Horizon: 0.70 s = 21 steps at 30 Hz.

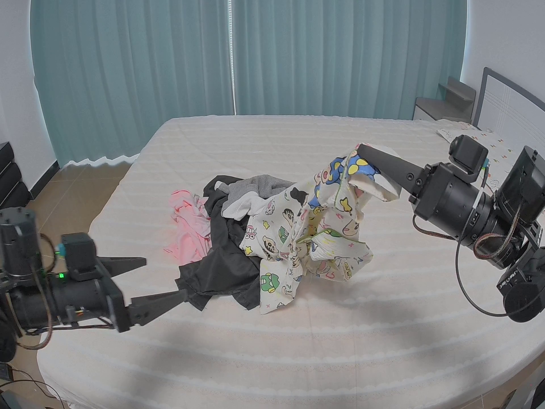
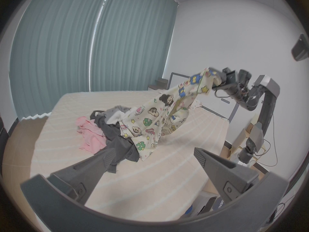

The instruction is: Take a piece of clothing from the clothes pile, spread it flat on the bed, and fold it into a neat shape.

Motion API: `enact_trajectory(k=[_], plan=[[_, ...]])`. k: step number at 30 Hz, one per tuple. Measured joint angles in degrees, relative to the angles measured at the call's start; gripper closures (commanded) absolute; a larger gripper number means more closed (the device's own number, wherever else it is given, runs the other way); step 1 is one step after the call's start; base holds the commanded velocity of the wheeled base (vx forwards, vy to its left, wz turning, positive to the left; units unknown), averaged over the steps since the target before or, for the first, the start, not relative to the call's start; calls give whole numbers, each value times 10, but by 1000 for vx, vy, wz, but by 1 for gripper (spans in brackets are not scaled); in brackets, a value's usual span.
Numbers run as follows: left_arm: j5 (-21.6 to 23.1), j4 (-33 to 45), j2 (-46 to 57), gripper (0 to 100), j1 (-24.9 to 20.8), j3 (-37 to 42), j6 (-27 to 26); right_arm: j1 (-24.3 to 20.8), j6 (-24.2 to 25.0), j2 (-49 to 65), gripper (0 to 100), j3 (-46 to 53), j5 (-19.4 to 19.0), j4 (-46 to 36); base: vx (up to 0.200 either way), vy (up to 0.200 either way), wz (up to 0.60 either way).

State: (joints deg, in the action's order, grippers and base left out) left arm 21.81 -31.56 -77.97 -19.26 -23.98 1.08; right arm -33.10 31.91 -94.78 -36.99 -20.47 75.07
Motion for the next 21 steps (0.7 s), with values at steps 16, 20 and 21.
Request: enact_trajectory(k=[16, 20, 21], plan=[[-149, -370, -445, 0, -160, -72, 100, -83, 15, -26, 100, -103, 65, -41, 0, 0, 0], [-212, -401, -524, 0, -173, -117, 111, -91, 18, -31, 100, -115, 71, -44, 0, 0, 0], [-218, -404, -532, 0, -174, -122, 111, -91, 19, -32, 100, -116, 72, -44, 0, 0, 0]])
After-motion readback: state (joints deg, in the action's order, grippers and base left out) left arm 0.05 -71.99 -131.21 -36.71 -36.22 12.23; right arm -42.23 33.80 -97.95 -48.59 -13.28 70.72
